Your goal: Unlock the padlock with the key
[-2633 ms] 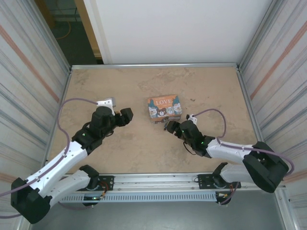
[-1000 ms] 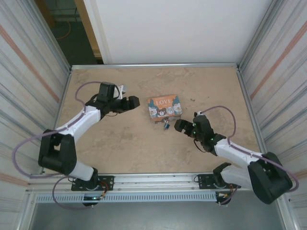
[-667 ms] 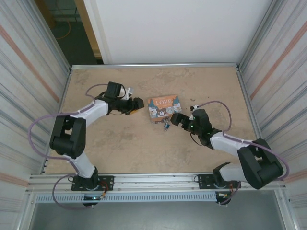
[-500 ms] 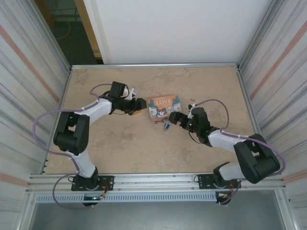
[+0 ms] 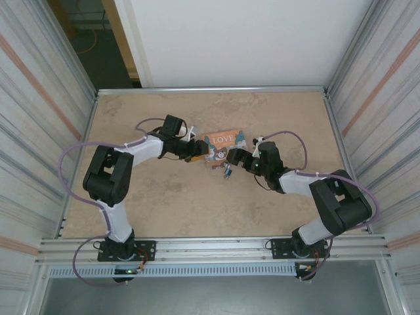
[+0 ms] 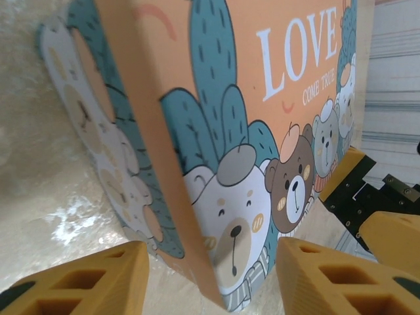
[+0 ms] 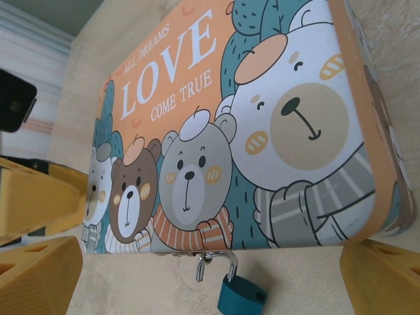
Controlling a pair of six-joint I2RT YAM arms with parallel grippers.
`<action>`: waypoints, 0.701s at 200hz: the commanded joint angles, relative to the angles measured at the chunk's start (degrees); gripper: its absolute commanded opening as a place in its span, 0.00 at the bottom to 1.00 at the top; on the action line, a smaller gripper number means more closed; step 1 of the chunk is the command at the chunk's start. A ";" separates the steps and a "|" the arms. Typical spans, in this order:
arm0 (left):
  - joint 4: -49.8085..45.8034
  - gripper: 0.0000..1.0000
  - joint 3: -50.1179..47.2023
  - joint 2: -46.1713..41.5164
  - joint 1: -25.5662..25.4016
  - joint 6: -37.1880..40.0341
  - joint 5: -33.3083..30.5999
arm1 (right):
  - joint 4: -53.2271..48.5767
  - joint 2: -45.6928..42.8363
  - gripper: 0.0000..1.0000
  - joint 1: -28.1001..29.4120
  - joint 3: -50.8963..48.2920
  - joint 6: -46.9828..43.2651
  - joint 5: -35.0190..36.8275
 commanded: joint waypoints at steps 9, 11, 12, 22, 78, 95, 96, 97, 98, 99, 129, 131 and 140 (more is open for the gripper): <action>2.65 0.49 -0.30 0.58 -1.35 -2.24 2.32 | 0.47 1.07 0.99 -0.78 2.17 -2.63 -0.82; 2.78 0.49 -0.42 0.58 -1.44 -2.34 2.33 | 0.46 1.08 0.99 -0.79 2.26 -2.68 -0.84; 2.87 0.49 -0.51 0.58 -1.47 -2.37 2.29 | 0.46 1.13 0.99 -0.84 2.27 -2.73 -0.83; 3.63 0.48 -1.33 0.42 -1.91 -2.99 2.47 | 0.45 1.34 0.99 -1.21 2.54 -3.07 -1.10; 5.76 0.45 -4.27 -1.03 -3.09 -4.92 2.20 | 0.45 2.18 0.99 -2.98 3.87 -6.81 -2.11; 5.63 0.45 -4.64 -2.01 -3.09 -5.08 1.93 | 0.45 2.00 0.99 -3.39 3.66 -6.91 -2.44; 5.61 0.45 -4.64 -2.08 -3.09 -5.11 1.95 | 0.45 1.94 0.99 -3.41 3.59 -6.91 -2.46; 5.64 0.45 -4.69 -2.11 -3.09 -5.12 1.97 | 0.45 1.91 0.99 -3.47 3.55 -6.95 -2.52; 5.66 0.46 -4.71 -2.18 -3.09 -5.13 1.93 | 0.45 1.89 0.99 -3.50 3.49 -6.93 -2.50; 5.66 0.46 -4.72 -2.29 -3.09 -5.08 1.91 | 0.45 1.88 0.99 -3.47 3.46 -6.92 -2.49; 4.80 0.50 -5.38 -5.52 -2.91 -4.80 0.17 | 0.45 -0.15 0.99 -3.48 1.67 -6.93 -1.96; 4.79 0.50 -5.42 -5.74 -2.84 -4.85 0.01 | 0.45 -0.34 0.99 -3.47 1.56 -6.92 -1.92; 4.52 0.51 -5.68 -6.90 -2.67 -4.77 -0.62 | 0.45 -1.24 0.99 -3.48 0.66 -6.92 -1.60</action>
